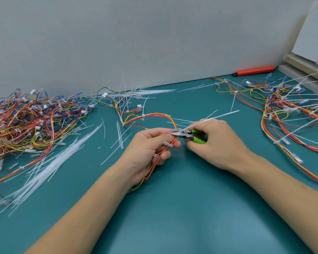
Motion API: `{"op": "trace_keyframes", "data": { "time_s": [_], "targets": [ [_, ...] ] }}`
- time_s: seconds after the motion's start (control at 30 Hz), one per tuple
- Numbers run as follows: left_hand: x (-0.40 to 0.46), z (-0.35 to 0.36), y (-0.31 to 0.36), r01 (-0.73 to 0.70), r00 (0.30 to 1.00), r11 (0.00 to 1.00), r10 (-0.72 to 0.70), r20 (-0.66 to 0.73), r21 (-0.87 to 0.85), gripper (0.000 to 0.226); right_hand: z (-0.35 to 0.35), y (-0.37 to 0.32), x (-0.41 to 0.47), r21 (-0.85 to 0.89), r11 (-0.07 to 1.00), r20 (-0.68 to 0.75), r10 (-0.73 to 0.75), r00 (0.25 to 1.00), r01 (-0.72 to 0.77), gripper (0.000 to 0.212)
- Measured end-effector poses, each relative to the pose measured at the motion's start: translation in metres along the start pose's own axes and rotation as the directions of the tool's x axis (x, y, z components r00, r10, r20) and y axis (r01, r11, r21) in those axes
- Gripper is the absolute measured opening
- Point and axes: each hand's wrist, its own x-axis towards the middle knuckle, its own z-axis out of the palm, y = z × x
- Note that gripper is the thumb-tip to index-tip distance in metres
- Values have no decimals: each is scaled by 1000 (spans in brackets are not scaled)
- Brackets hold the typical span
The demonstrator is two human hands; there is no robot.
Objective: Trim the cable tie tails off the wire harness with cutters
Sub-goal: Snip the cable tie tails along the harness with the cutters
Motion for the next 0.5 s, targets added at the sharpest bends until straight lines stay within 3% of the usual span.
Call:
{"op": "trace_keyframes", "data": {
  "time_s": [0.2,0.37,0.5],
  "targets": [
    [0,0,-1,-10,1000,1000,11,-12,24,11,1,1,0,12,999,2,39,999,-39,31],
    [0,0,-1,-17,1000,999,17,-6,29,8,2,3,-1,28,998,10,61,998,-61,18],
    [0,0,-1,-25,1000,999,25,10,46,8,3,2,1,-82,994,-9,78,997,-78,26]
  ]
}}
